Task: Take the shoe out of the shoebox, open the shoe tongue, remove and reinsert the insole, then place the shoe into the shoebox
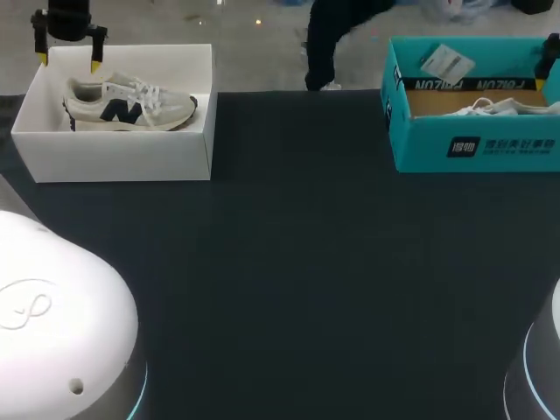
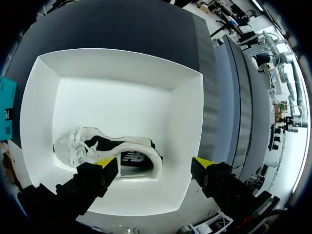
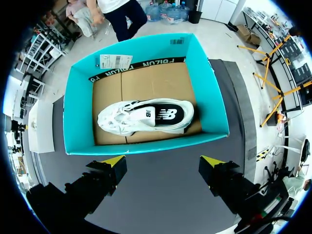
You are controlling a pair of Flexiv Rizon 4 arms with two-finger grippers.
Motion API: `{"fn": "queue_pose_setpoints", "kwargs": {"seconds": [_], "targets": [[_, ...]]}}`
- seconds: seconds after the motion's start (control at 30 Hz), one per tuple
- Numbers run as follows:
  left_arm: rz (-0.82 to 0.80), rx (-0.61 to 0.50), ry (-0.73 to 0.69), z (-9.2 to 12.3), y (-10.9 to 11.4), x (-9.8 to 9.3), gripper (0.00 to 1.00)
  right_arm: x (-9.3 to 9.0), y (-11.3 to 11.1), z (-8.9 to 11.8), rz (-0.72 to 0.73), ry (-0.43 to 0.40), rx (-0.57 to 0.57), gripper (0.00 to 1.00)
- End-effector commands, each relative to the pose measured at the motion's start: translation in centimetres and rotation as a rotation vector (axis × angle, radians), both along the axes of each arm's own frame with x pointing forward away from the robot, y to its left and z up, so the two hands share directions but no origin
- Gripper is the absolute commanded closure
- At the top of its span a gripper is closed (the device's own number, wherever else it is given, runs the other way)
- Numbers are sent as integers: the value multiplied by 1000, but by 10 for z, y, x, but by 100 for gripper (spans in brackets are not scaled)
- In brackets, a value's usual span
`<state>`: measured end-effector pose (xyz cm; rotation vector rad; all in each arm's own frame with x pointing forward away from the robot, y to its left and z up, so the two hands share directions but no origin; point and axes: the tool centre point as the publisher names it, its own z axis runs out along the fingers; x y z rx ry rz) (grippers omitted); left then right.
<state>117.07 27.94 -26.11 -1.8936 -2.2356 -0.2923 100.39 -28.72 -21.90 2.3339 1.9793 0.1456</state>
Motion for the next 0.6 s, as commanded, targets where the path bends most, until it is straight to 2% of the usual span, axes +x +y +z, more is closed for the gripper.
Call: {"fn": "queue_pose_setpoints", "kwargs": {"seconds": [0.03, 0.13, 0.2, 0.23, 0.33, 0.4, 0.43, 0.6], "targets": [[27, -4, 32, -18, 21, 35, 0, 0, 0, 0, 0, -1, 0, 0], [31, -4, 42, -19, 26, 41, 0, 0, 0, 0, 0, -1, 0, 0], [28, -12, 51, -19, 26, 43, 44, 0, 0, 0, 0, -1, 0, 0], [18, -14, 54, -20, 25, 43, 55, 0, 0, 0, 0, -1, 0, 0], [-7, -29, 65, -23, 18, 41, 60, 0, 0, 0, 0, -1, 0, 0], [-7, -37, 69, -26, 16, 41, 60, 0, 0, 0, 0, -1, 0, 0], [-15, -50, 78, -30, 15, 41, 67, 0, 0, 0, 0, -1, 0, 0], [-93, -101, 79, -36, 21, 35, 63, 0, 0, 0, 0, -1, 0, 0]]}}
